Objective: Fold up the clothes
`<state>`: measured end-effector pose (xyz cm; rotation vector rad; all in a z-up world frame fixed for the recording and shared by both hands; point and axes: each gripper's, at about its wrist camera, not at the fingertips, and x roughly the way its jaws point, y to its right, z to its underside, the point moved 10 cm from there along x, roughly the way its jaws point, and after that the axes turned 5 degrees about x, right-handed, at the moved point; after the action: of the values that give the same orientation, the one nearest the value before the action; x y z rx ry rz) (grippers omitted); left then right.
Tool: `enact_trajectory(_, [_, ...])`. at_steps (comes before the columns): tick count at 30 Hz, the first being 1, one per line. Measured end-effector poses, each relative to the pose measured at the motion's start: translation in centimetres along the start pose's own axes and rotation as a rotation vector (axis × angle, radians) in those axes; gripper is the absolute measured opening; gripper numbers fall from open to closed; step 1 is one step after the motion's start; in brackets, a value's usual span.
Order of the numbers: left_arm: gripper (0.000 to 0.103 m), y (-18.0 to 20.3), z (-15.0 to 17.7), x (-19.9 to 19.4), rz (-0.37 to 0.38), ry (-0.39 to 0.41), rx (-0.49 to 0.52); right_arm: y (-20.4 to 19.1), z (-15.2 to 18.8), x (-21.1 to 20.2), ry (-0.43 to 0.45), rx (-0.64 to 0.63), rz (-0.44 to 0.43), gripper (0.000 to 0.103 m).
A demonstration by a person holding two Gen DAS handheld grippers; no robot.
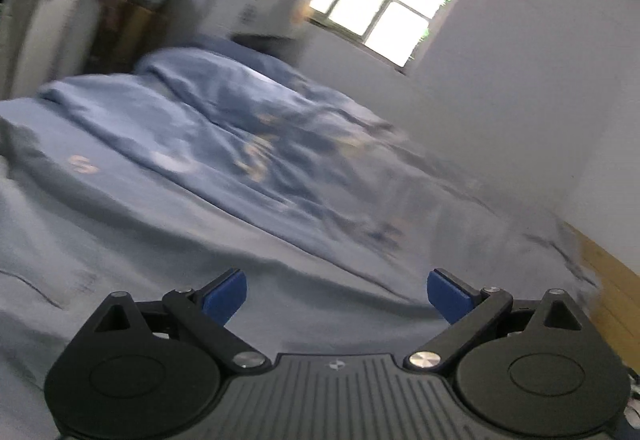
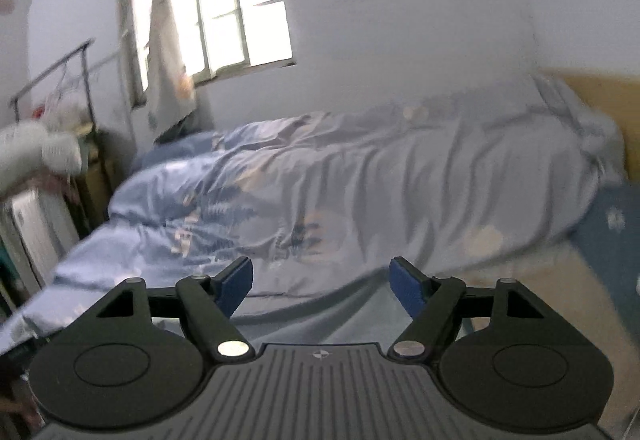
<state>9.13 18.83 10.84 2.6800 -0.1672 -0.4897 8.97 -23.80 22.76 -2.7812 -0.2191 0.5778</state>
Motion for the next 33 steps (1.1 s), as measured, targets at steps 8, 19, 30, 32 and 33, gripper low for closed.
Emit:
enact_trajectory(8, [0.1, 6.2, 4.6, 2.3, 0.055, -0.049, 0.167, 9.6, 9.6, 6.4, -0.11, 0.384, 0.05, 0.077])
enact_trajectory(19, [0.1, 7.7, 6.1, 5.7, 0.041, -0.066, 0.166, 20.0, 12.5, 18.9, -0.104, 0.784, 0.083, 0.042])
enact_trajectory(30, [0.1, 6.5, 7.0, 7.7, -0.007, -0.086, 0.161, 22.0, 12.8, 23.9, -0.12, 0.647, 0.3, 0.017])
enact_trajectory(32, [0.1, 6.0, 7.0, 7.8, -0.016, -0.088, 0.151, 21.1, 11.0, 23.5, -0.098, 0.512, 0.308, 0.01])
enact_trajectory(33, [0.1, 5.7, 6.9, 7.7, -0.019, -0.087, 0.145, 20.9, 10.0, 23.1, -0.09, 0.477, 0.309, 0.008])
